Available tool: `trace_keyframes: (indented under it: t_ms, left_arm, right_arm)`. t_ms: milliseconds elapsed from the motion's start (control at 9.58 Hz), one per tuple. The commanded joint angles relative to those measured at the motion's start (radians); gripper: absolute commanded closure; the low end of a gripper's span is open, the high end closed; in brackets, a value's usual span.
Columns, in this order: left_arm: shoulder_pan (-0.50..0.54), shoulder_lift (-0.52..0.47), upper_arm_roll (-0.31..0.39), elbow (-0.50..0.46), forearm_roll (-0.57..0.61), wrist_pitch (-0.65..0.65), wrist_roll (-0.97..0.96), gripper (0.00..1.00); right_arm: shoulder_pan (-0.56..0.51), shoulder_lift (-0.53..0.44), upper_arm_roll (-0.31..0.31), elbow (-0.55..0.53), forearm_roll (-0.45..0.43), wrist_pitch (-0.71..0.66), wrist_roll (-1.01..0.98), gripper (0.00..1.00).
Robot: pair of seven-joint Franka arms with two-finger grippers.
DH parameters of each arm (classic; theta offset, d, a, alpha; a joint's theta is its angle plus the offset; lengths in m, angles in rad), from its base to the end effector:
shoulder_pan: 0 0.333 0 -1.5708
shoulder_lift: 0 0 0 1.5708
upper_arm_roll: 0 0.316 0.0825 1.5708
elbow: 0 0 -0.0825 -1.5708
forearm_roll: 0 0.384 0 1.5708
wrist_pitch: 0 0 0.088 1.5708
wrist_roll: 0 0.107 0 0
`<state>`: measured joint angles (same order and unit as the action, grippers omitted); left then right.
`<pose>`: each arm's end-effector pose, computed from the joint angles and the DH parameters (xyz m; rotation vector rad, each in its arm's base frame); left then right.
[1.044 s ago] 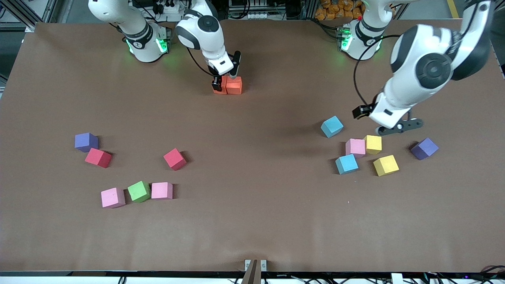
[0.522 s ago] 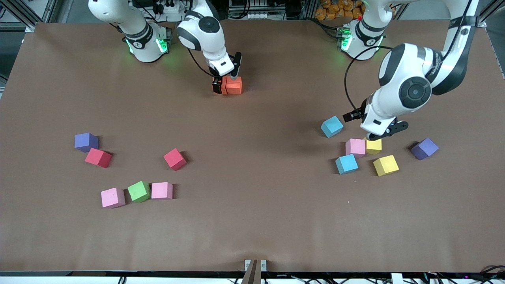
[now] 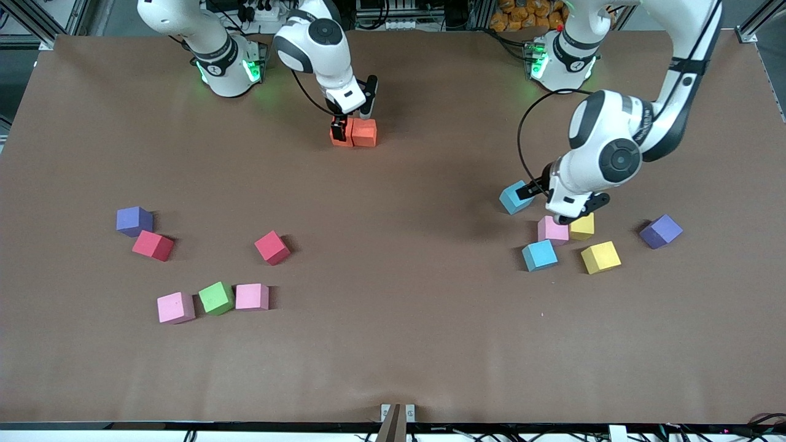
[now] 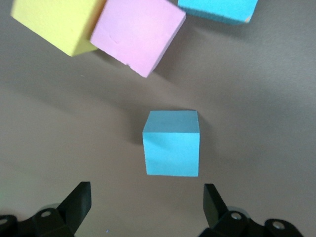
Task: Form number 2 with 11 blocks
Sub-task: 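Grasp the cyan cube with the left gripper while the right withdraws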
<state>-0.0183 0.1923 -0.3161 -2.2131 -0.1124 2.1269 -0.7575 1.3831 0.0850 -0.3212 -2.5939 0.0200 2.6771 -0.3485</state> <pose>0.4859 -0.1747 0.2766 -2.9963 -0.7538 0.4787 0.2182 0.3850 0.2289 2.3972 2.0061 0.0138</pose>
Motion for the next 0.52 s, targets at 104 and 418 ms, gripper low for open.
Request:
trace_keyframes:
  t_ms: [104, 418]
  left_arm:
    - [-0.022, 0.047, -0.003, -0.036, -0.032, 0.096, -0.036, 0.00]
    - [-0.022, 0.087, -0.003, -0.046, -0.030, 0.151, -0.036, 0.00]
  right_arm:
    - [-0.002, -0.143, -0.033, 0.009, -0.002, -0.181, 0.003, 0.00]
    - [-0.119, -0.218, -0.052, 0.044, -0.002, -0.307, -0.009, 0.00]
